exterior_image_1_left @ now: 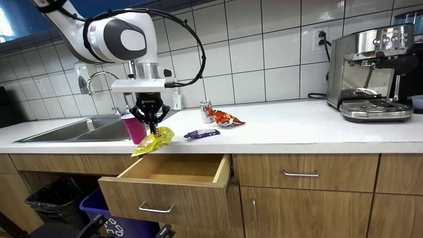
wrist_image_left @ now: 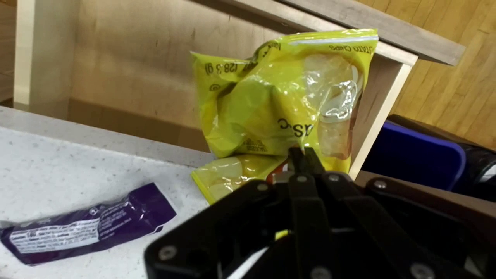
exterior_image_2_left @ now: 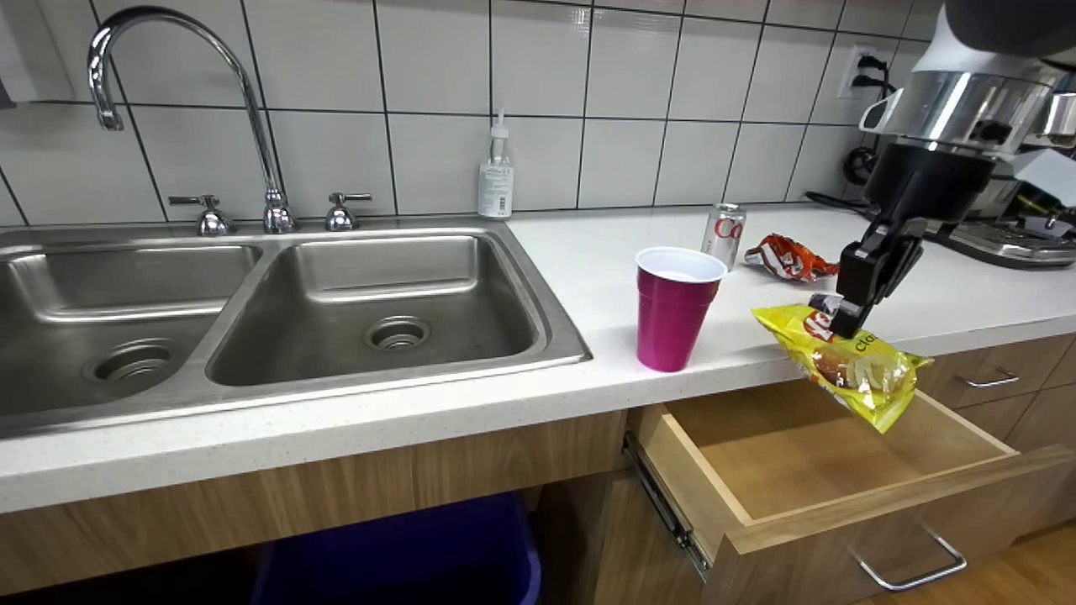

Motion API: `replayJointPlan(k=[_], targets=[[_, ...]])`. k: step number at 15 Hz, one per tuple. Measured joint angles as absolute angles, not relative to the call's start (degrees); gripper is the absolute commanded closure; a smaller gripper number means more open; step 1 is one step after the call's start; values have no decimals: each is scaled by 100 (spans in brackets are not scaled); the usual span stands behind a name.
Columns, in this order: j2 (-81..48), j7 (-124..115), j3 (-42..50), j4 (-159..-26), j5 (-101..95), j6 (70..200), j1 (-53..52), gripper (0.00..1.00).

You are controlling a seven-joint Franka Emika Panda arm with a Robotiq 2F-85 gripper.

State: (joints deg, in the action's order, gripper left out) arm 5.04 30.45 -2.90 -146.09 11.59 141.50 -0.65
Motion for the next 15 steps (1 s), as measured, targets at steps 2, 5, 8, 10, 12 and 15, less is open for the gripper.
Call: replayJointPlan(k=[2, 5, 8, 10, 12, 15], targets=[[553, 3045, -257, -14723, 1130, 14150, -87, 100], [583, 3047, -174, -14841, 957, 14150, -92, 100], [583, 3104, -77, -14903, 550, 14147, -92, 100], [583, 3233, -38, -14931, 292, 14141, -92, 100], [579, 3385, -12, -14948, 103, 14138, -92, 100], [545, 3759, -1, -14951, -93, 14139, -93, 100]])
